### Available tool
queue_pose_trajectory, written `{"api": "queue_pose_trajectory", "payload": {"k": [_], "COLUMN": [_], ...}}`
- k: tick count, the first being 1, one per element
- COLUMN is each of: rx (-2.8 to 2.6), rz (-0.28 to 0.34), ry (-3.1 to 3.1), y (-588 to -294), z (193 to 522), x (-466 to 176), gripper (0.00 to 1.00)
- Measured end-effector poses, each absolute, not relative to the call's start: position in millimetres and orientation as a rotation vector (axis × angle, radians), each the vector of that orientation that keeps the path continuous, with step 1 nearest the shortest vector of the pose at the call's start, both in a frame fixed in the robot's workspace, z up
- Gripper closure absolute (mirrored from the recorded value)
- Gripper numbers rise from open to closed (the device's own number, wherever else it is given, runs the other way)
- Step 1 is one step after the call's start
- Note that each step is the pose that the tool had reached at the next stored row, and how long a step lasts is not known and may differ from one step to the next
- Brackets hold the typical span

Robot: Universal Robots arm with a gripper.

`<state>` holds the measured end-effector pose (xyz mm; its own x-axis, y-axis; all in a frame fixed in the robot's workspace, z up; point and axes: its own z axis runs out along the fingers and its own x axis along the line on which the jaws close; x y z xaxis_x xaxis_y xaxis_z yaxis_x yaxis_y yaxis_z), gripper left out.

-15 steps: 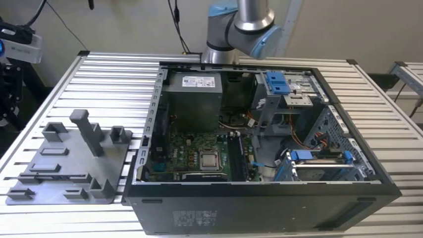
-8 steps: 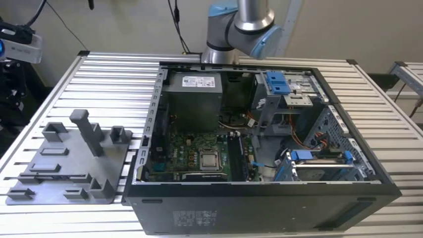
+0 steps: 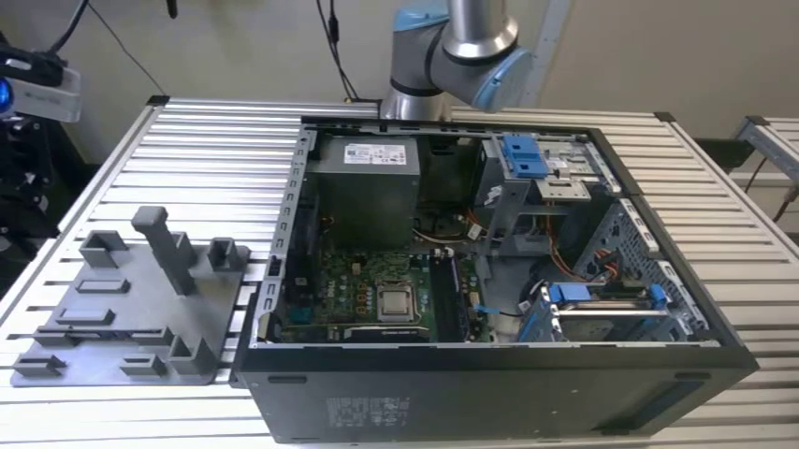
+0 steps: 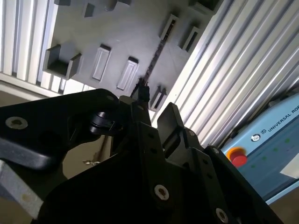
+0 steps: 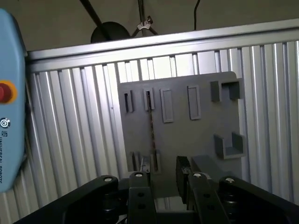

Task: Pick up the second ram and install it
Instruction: 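Pick up the second ram and move it above second insertion slot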

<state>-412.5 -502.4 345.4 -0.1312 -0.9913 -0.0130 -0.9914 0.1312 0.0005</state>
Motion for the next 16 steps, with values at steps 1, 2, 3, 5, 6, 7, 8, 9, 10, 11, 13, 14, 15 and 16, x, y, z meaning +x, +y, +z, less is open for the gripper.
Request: {"api": "queue_pose_trajectory", "payload": {"k": [1, 2, 3, 5, 6, 7, 8, 9, 10, 11, 13, 14, 15, 16], "rx": [-2.071, -2.078, -2.082, -2.084, -2.084, -2.084, -2.085, -2.083, -2.082, -2.083, -2.081, -2.081, -2.084, -2.090], "rz": [0.013, 0.012, 0.012, 0.012, 0.012, 0.012, 0.012, 0.012, 0.014, 0.019, 0.027, 0.030, 0.033, 0.036], "ry": [2.346, 2.338, 2.333, 2.331, 2.331, 2.331, 2.331, 2.333, 2.334, 2.334, 2.332, 2.330, 2.325, 2.317], "y": [-502.4, -502.3, -502.3, -502.4, -502.4, -502.4, -502.4, -502.5, -502.5, -502.4, -502.5, -502.7, -503.1, -503.3], "z": [344.4, 342.8, 341.2, 340.5, 340.5, 340.5, 340.5, 340.4, 340.2, 340.0, 339.0, 338.2, 337.4, 336.2], "x": [-412.9, -413.8, -414.6, -415.6, -415.6, -415.6, -415.6, -415.8, -416.3, -416.5, -416.9, -417.1, -417.5, -418.0], "gripper": [0.64, 0.64, 0.64, 0.64, 0.64, 0.64, 0.64, 0.64, 0.64, 0.64, 0.64, 0.64, 0.64, 0.64]}}
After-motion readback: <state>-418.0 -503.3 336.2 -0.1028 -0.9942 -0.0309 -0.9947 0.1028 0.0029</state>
